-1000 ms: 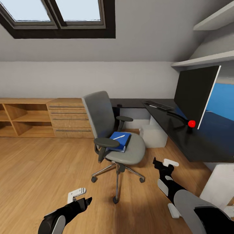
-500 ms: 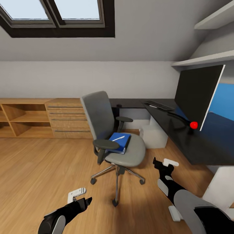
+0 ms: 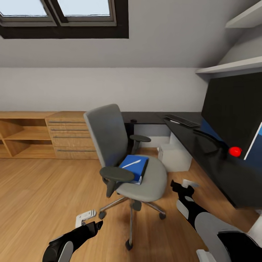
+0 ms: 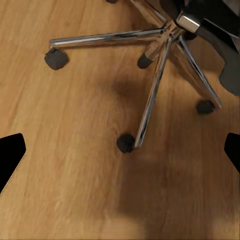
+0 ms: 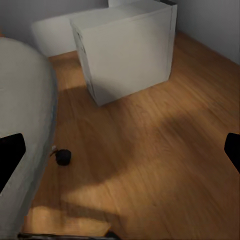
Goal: In the bedroom, organize the workspace by keeping the computer under the desk, ensuring the monitor is on the desk, placing the keyboard on the desk next to the monitor, placing the mouse on the desk next to the keyboard, moving the folder from the swivel chair onto the desk next to the mouse, stacking the notebook on top of the folder with the pen on top of the notebook, and positioning the swivel chair next to the desk.
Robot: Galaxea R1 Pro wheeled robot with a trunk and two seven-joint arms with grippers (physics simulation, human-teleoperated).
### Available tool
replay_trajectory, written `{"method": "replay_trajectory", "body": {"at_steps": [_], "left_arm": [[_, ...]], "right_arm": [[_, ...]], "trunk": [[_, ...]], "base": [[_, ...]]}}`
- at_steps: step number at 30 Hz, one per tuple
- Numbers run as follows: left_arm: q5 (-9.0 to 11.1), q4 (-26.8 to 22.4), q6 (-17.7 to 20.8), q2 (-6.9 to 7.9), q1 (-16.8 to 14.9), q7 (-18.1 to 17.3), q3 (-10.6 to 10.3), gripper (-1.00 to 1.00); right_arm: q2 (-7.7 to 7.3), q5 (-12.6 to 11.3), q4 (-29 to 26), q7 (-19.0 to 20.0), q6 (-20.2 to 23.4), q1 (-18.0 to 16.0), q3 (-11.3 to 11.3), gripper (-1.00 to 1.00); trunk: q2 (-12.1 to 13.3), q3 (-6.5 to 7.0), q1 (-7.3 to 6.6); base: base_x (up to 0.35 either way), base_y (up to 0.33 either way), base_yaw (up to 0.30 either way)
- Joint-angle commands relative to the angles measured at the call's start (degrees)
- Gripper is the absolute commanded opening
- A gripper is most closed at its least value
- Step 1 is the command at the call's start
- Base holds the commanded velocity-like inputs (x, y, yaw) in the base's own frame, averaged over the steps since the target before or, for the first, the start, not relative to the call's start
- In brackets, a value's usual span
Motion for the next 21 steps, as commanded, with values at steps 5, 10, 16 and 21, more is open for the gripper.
{"method": "replay_trajectory", "body": {"at_steps": [5,10,16,21], "left_arm": [[0.6,-0.1,0.3,0.02,0.0,0.5,0.1,1.0],[0.6,-0.1,0.3,0.05,0.0,0.5,0.4,1.0],[0.6,-0.1,0.3,0.05,0.0,0.5,2.2,1.0],[1.8,-0.1,0.3,0.05,0.0,0.4,5.4,1.0]], "right_arm": [[0.01,-0.4,0.0,-0.1,1.8,0.0,0.3,1.0],[0.04,-0.5,0.0,-0.1,2.5,0.0,0.1,1.0],[0.12,-0.5,0.0,0.1,5.4,0.0,-1.1,1.0],[0.13,-0.5,-0.1,2.8,8.9,0.0,-4.1,1.0]], "trunk": [[0.0,-0.06,0.02],[0.0,-0.06,0.02],[0.0,-0.06,0.02],[0.0,-0.06,0.02]], "base": [[0.292,0.089,0.0],[0.114,0.039,0.0],[0.025,0.009,0.0],[0.002,0.001,0.0]]}}
